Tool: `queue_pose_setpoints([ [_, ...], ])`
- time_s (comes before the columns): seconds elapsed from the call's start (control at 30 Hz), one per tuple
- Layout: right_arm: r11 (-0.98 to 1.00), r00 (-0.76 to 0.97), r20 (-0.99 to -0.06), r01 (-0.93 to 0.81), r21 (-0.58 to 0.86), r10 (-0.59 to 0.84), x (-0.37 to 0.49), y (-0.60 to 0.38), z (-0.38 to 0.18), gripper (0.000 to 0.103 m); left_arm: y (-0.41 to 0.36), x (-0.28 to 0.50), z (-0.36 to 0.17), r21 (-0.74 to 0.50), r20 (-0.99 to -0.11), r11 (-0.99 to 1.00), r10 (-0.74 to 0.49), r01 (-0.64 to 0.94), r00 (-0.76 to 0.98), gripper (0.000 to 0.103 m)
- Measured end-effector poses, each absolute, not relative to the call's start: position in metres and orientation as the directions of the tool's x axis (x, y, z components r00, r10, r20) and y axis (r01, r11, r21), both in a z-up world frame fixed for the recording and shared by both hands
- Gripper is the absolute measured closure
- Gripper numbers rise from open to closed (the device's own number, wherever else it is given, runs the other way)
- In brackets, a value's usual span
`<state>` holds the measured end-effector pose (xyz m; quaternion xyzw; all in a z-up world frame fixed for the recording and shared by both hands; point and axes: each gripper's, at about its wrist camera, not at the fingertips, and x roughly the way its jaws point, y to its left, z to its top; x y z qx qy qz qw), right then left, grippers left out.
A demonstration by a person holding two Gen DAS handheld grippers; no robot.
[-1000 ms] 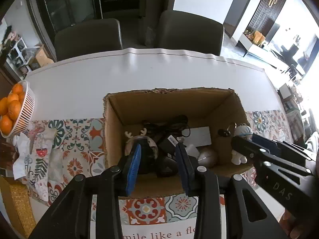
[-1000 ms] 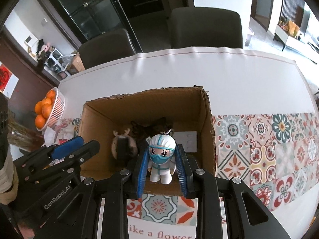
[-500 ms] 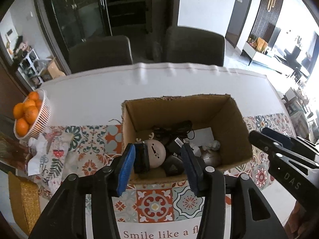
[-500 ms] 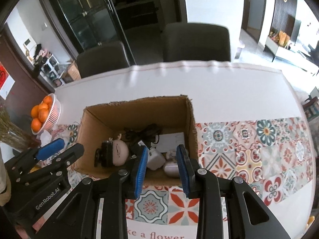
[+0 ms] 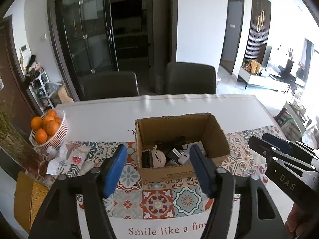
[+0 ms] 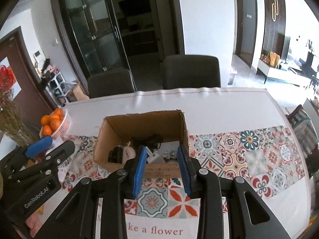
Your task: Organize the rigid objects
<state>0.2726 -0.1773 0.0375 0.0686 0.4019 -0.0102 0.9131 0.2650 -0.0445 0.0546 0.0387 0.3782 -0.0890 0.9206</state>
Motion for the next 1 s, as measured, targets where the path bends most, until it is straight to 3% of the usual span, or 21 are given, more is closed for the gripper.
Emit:
queue_pose_setpoints([
  [0.2, 0.992, 0.721, -0.692, 0.084, 0.097, 0.007, 0.234, -0.169, 0.052, 0.055, -0.037, 0.227, 0.068, 0.042, -0.635, 0.987, -0.094, 0.156, 0.767, 0.022],
  [0.3, 0.993, 0.745, -0.667, 0.09, 0.076, -0.016, 0.215, -0.167, 0.058, 0.042, -0.035, 0.21, 0.074, 0.065, -0.603, 0.989, -0.07, 0.136, 0.795, 0.016],
  [0.57, 0.99, 0.799, -0.597, 0.126, 0.057, -0.067, 0.173, -0.165, 0.074, 0.031, -0.031, 0.169, 0.088, 0.12, -0.488, 0.991, 0.008, 0.058, 0.873, 0.001],
  [0.8, 0.99, 0.848, -0.519, 0.14, 0.02, -0.109, 0.139, -0.157, 0.09, 0.018, -0.023, 0.139, 0.096, 0.071, -0.451, 0.996, -0.018, 0.056, 0.892, 0.0],
  [1.0, 0.989, 0.878, -0.463, 0.144, 0.015, -0.121, 0.117, -0.152, 0.105, 0.015, -0.019, 0.12, 0.101, 0.044, -0.436, 0.996, -0.049, 0.076, 0.899, 0.0],
])
